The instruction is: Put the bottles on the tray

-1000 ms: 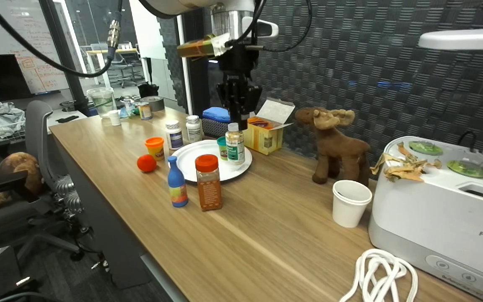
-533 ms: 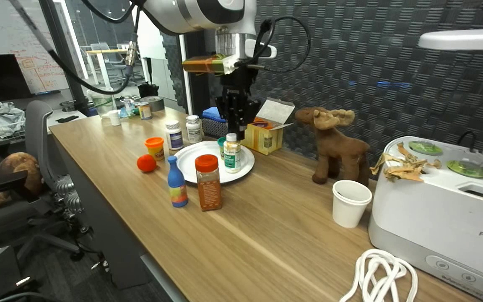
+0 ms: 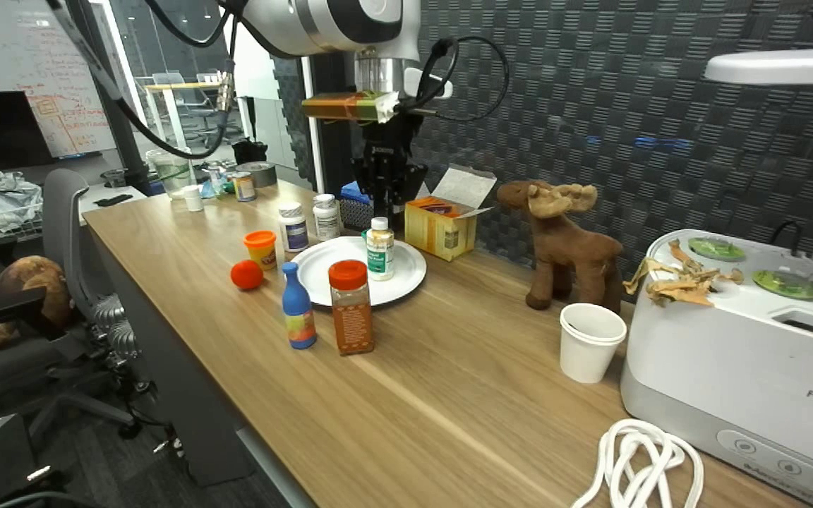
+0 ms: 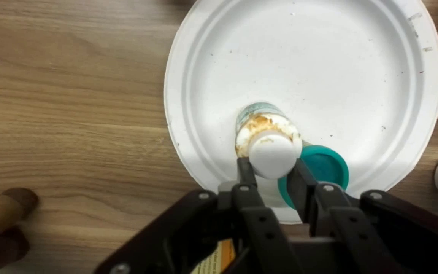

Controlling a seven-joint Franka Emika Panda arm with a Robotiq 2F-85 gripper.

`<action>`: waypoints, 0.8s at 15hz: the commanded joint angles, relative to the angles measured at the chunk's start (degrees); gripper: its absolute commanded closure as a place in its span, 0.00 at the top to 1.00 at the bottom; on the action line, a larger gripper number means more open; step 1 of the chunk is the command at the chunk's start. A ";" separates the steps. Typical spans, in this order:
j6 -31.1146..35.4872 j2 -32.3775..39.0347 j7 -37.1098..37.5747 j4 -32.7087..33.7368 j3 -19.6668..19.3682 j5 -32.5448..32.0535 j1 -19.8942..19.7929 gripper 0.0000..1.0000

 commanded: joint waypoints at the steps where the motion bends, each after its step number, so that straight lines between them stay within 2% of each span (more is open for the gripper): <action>1: -1.54 0.80 -0.98 2.26 -0.10 -0.06 1.04 0.10; 8: 0.46 -0.34 0.55 0.77 -1.31 -4.87 2.62 0.10; 12: 0.79 -0.14 -0.10 0.80 -1.22 -5.10 2.18 0.10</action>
